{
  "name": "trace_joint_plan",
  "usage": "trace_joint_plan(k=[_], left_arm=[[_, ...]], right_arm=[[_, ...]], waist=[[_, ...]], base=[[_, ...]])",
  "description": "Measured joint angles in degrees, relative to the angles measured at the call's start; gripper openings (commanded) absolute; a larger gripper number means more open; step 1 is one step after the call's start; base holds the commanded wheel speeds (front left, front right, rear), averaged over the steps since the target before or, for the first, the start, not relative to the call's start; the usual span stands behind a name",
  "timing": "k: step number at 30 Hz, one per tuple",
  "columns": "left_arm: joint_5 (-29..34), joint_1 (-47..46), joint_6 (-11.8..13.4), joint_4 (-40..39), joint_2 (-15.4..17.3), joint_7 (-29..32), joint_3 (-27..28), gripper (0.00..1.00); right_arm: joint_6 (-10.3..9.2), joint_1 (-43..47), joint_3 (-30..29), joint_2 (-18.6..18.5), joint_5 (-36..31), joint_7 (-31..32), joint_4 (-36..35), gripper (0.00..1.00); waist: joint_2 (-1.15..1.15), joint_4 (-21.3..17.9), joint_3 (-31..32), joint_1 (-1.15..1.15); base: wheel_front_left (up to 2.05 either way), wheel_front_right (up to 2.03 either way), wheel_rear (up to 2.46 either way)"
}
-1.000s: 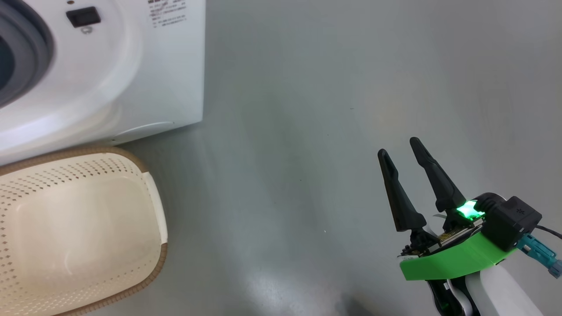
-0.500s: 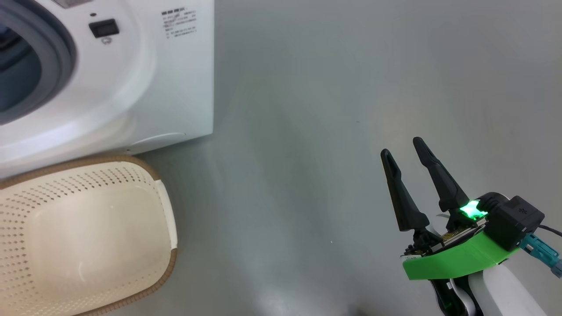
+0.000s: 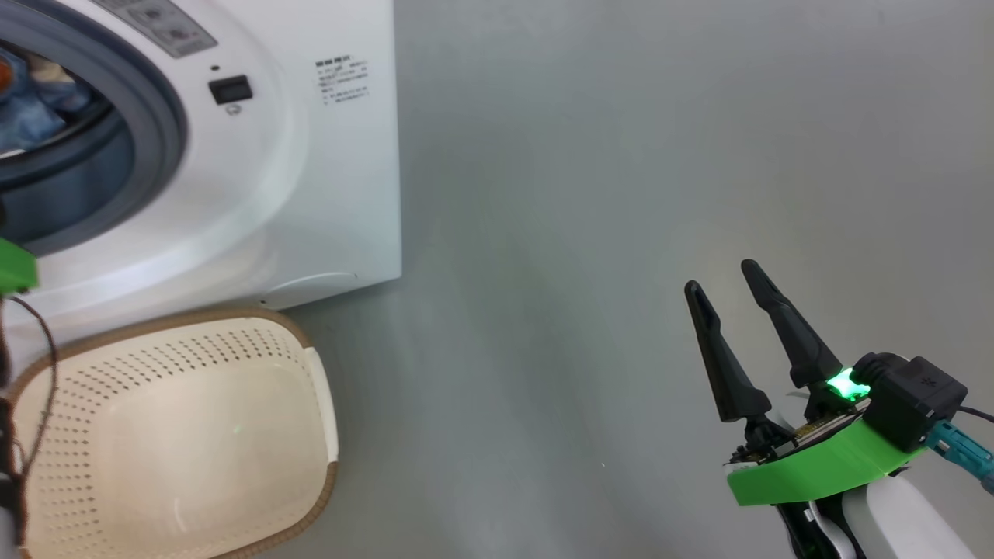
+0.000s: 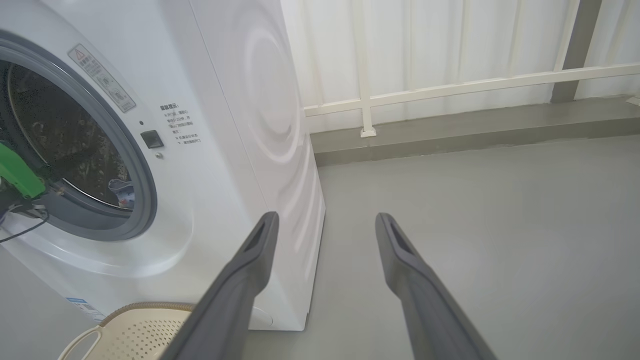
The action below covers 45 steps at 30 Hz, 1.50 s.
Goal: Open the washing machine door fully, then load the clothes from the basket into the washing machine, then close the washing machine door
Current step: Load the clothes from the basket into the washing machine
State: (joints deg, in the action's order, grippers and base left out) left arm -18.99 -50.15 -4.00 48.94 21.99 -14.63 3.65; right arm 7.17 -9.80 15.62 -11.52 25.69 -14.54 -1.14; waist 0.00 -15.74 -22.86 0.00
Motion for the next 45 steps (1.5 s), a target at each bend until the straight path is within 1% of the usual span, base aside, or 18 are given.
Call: trace_joint_plan(k=[9,12,17,27,29,32,40,45], left_arm=[[2.0,5.7,-0.8,-5.9,-3.9,0.0,3.9,1.0],[2.7,8.3,-1.4,-7.6,-5.6,0.0,4.7,1.0],[4.6,12.4,-2.0,-10.5,-7.4,0.0,5.8,1.0],[5.6,17.8,-2.6,-16.3,-10.6,0.0,8.1,1.0],[5.7,20.0,-3.1,-17.9,-11.7,0.0,8.5,1.0],[6.1,21.7,-3.1,-19.5,-12.9,0.0,8.7,1.0],[6.7,25.5,-3.3,-23.5,-14.6,0.0,8.6,1.0],[7.0,28.8,-3.3,-26.1,-15.0,0.0,8.3,1.0]], right_arm=[[0.0,0.0,-0.6,-1.8,0.0,0.0,0.3,1.0],[0.0,0.0,-0.7,-2.2,0.1,0.0,0.5,1.0],[0.0,0.0,-0.8,-2.7,0.2,0.0,0.8,1.0],[0.0,0.0,-1.4,-3.1,0.2,0.0,0.9,1.0],[0.0,0.0,-1.8,-3.2,0.2,0.0,1.1,1.0],[0.0,0.0,-2.5,-3.4,0.2,0.0,1.2,1.0],[0.0,0.4,-3.2,-3.7,0.6,0.0,1.4,1.0],[0.0,1.6,-3.7,-3.7,1.6,0.0,1.4,1.0]], waist=[[0.0,2.2,2.9,0.0],[0.0,2.9,3.8,0.0],[0.0,4.0,5.0,0.0],[0.0,6.1,5.5,0.0],[0.0,6.8,5.8,0.0],[0.0,7.4,6.1,0.01],[0.0,8.4,7.4,0.0],[0.0,8.9,8.2,0.01]], base=[[0.0,0.0,0.0],[0.0,0.0,0.0],[0.0,0.0,0.0],[0.0,0.0,0.0],[0.0,0.0,0.0],[0.0,0.0,0.0],[0.0,0.0,0.0],[0.0,0.0,0.0]])
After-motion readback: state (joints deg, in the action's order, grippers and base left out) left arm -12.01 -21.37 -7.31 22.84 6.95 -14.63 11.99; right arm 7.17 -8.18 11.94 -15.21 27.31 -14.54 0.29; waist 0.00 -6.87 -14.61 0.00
